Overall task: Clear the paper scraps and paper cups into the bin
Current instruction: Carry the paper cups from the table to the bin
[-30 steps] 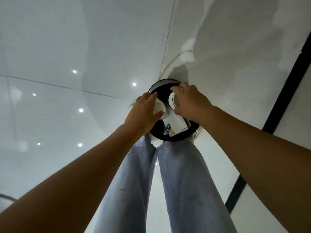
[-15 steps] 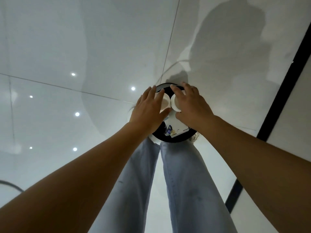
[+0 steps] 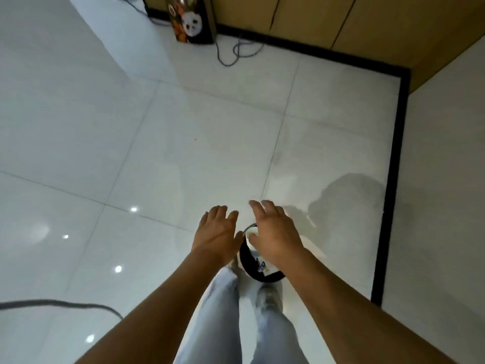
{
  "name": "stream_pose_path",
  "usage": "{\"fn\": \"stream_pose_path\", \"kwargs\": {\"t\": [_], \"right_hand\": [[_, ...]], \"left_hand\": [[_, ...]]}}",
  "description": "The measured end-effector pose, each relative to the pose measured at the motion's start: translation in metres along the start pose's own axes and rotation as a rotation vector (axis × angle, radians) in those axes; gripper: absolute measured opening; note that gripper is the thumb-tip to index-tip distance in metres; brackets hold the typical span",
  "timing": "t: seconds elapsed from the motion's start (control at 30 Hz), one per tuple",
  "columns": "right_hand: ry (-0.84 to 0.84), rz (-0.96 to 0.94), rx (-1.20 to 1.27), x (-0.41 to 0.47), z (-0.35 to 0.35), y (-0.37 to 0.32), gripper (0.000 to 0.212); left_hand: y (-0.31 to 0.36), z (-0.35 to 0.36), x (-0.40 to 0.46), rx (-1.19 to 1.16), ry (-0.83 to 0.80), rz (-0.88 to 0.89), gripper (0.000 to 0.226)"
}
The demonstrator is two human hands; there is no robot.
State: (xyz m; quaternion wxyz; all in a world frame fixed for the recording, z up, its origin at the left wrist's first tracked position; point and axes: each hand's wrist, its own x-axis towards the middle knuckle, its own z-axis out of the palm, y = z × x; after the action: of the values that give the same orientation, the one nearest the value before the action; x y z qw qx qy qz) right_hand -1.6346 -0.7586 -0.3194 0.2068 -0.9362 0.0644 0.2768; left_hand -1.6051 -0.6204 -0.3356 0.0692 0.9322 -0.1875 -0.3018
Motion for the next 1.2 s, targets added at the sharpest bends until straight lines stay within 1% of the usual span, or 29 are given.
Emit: {"fn": "stream_pose_path", "kwargs": {"t": [0.17, 0.3, 0.43, 0.53, 0.67, 0.8, 1.03, 1.2], "right_hand": [[0.094, -0.131, -0.083, -0.054, -0.062, -0.051, 0.066], [0.113, -0.199, -0.129, -0.087, -0.092, -0.094, 0.068], [0.126, -0.309, -0.185, -0.11, -0.108, -0.148, 0.069], [0.109, -0.378, -0.228, -0.122, -0.11, -0.197, 0.069], [0.073, -0.47, -0.305, -0.135, -0.108, -0.273, 0.069], [0.051, -0.565, -0.363, -0.133, -0.091, -0.367, 0.067], [-0.043, -0.698, -0.4, -0.126, -0.015, -0.533, 0.068], [-0.13, -0.8, -0.419, -0.124, 0.042, -0.626, 0.07]], "left_hand": [[0.004, -0.067, -0.074, 0.015, 0.133, -0.101, 0.055], [-0.004, -0.103, -0.129, -0.014, 0.254, -0.179, 0.055], [-0.029, -0.129, -0.181, -0.059, 0.358, -0.274, 0.055], [-0.061, -0.144, -0.222, -0.107, 0.421, -0.37, 0.054], [-0.116, -0.161, -0.279, -0.178, 0.462, -0.495, 0.056], [-0.194, -0.178, -0.332, -0.221, 0.538, -0.61, 0.056], [-0.349, -0.182, -0.423, -0.251, 0.549, -0.783, 0.058], [-0.44, -0.178, -0.472, -0.305, 0.546, -0.897, 0.058]]}}
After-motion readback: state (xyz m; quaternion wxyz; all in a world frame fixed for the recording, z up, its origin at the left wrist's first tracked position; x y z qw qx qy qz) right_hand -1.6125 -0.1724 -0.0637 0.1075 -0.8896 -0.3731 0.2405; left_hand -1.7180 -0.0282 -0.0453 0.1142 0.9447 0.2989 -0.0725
